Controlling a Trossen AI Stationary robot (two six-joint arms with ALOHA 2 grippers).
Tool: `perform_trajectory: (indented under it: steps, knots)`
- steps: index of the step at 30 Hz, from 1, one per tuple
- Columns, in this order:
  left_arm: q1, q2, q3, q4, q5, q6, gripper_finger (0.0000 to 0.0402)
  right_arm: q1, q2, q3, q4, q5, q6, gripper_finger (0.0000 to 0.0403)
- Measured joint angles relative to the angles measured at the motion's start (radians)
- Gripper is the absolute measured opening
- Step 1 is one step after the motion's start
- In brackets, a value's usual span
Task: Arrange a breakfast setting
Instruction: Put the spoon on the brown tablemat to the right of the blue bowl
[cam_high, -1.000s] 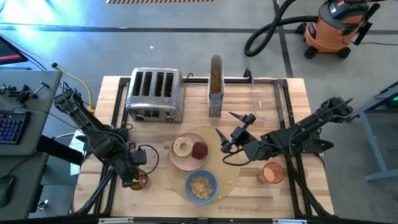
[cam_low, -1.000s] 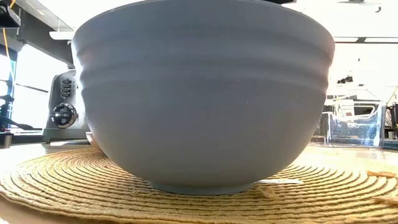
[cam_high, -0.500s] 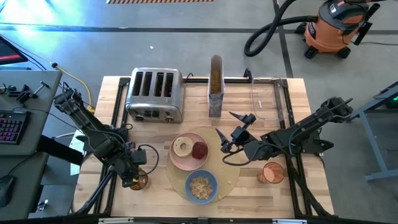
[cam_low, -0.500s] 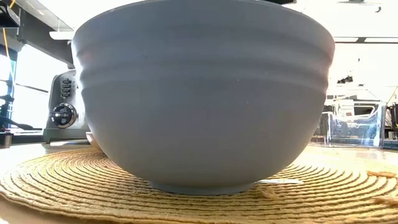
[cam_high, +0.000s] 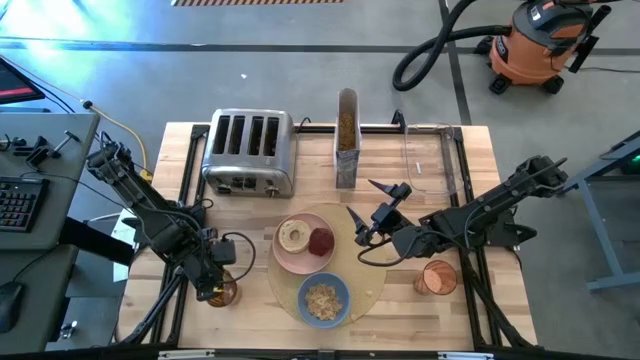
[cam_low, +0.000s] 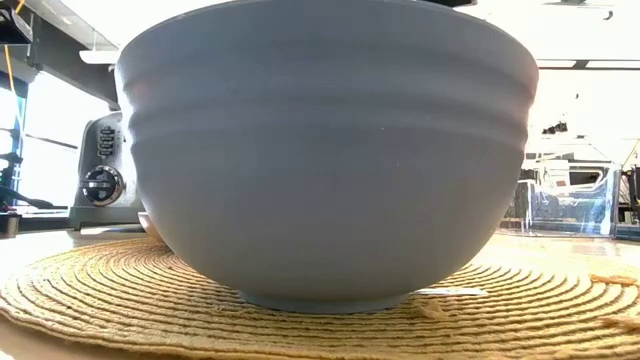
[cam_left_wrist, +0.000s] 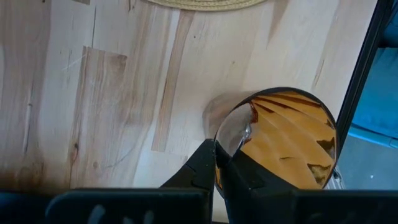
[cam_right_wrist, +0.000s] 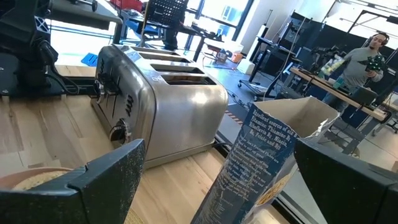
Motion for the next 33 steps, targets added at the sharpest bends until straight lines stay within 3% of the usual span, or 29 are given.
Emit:
perform_trajectory:
  steps: [33]
  knots:
    - [0.000, -0.001, 0.000, 0.000, -0.015, 0.001, 0.0003, 0.000, 0.000, 0.000, 0.000, 0.000, 0.002, 0.0397]
